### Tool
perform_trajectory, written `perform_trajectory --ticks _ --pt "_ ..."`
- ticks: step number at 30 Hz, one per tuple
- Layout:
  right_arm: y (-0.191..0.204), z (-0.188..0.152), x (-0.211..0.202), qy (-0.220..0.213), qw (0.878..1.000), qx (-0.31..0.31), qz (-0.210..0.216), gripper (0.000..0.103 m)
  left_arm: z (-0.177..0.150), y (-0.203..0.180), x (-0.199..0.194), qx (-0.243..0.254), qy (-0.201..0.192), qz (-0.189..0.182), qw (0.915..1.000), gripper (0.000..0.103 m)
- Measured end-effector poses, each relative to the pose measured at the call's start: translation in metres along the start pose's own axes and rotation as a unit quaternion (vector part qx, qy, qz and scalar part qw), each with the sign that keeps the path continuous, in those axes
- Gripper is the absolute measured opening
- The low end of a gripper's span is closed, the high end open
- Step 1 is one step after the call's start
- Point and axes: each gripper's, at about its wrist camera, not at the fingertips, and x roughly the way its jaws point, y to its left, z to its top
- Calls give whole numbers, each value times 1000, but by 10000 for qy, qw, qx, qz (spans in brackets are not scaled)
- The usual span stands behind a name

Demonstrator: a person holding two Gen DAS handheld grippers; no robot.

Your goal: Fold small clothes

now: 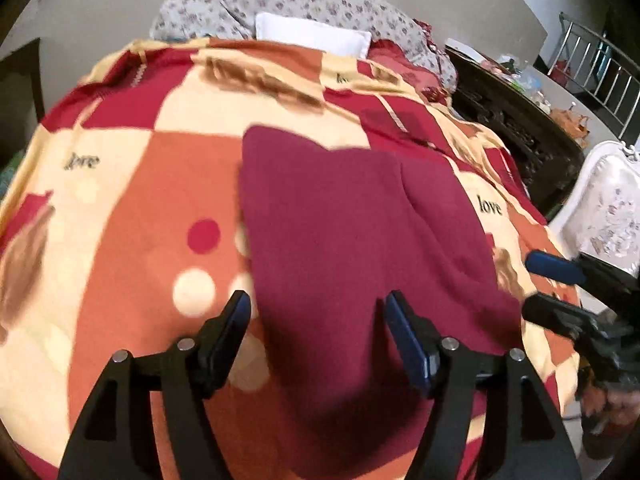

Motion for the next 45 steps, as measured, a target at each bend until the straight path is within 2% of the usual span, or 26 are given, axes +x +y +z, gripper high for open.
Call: perform_trajectory --ticks 3,5,8,10,12,17,22,26,30,32,34,36,40,45 --pt "22 8 3 -69 9991 -423 80 50 5 -7 7 159 -85 295 9994 72" --pt "33 4 16 50 9974 -695 -157 44 4 -7 14 238 -77 473 9986 73" --pt "27 -8 47 414 9951 -763 -467 37 2 -6 20 177 -103 424 9989 79" --pt "17 -17 56 496 9957 -621 -486 37 2 -9 25 191 -149 490 9985 79" --pt "13 -20 54 402 9969 -520 -438 37 1 -13 26 256 -202 558 9979 80" --pt "23 -21 34 340 9969 -509 -487 39 -1 -19 19 345 -346 743 9960 80" --pt "37 -31 22 217 9963 -500 -671 51 -5 -23 12 480 -437 943 9934 80" --pt "33 -46 40 436 9953 -321 -798 52 -11 -20 3 383 -543 987 9929 80" --pt "29 -47 30 259 9969 -47 -743 53 -16 -18 -11 358 -817 1216 9886 80" --pt "30 -46 22 146 9969 4 -773 60 -18 -18 -16 328 -912 1231 9876 80" --pt "31 -42 13 11 9966 93 -814 77 -20 -16 -23 211 -967 1167 9882 80" --pt "31 -39 4 -168 9957 232 -886 83 -21 -15 -29 103 -1005 1119 9886 80" --pt "29 -33 -6 -342 9933 535 -966 91 -25 -14 -38 -2 -1075 1189 9871 81" --pt "28 -27 -12 -536 9878 820 -1213 96 -29 -10 -45 -178 -1119 1235 9859 85"
